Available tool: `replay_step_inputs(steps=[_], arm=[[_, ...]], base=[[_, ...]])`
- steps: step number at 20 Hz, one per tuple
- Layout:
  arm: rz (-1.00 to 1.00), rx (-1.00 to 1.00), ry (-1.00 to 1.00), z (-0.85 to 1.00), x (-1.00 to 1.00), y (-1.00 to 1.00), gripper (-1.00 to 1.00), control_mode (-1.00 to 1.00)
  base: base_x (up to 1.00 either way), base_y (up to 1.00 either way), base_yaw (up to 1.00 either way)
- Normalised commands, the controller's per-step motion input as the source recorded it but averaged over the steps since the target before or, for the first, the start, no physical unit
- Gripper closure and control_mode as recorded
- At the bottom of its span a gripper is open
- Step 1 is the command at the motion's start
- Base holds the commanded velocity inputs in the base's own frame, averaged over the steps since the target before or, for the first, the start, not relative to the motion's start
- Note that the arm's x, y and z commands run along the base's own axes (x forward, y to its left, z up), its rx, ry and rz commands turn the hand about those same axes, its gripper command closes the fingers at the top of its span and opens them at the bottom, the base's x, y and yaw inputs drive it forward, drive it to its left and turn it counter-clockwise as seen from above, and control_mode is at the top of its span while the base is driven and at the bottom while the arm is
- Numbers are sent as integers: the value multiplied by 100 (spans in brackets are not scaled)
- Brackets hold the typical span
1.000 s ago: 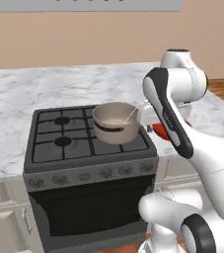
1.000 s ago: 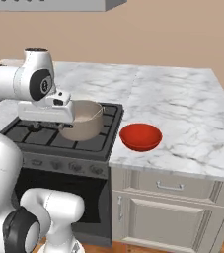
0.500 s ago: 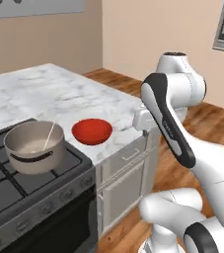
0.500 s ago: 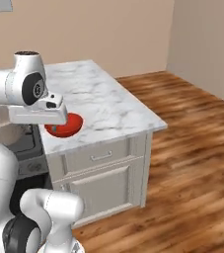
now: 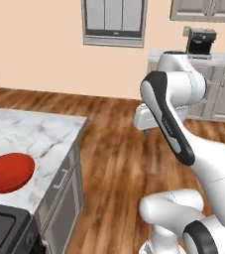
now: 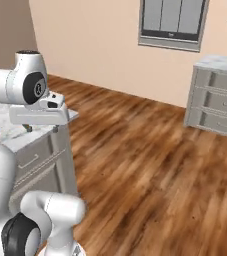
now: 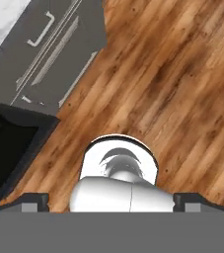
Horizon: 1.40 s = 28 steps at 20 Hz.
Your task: Open the cabinet and move the ladle to the pot. Then close the cabinet.
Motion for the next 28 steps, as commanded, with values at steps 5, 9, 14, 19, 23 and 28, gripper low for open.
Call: replay_step_inputs(steps=[5, 9, 14, 19, 23, 28], arm=[[0, 0, 0, 0, 0, 0, -100, 100], [0, 0, 0, 0, 0, 0, -100, 100], [0, 0, 0, 0, 0, 0, -100, 100], [0, 0, 0, 0, 0, 0, -100, 100], [0, 0, 0, 0, 0, 0, -100, 100], [0, 0, 0, 0, 0, 0, -100, 100]], base=[[0, -34, -88], [0, -41, -86], [0, -41, -85], [0, -24, -85], [0, -4, -85], [0, 0, -81]])
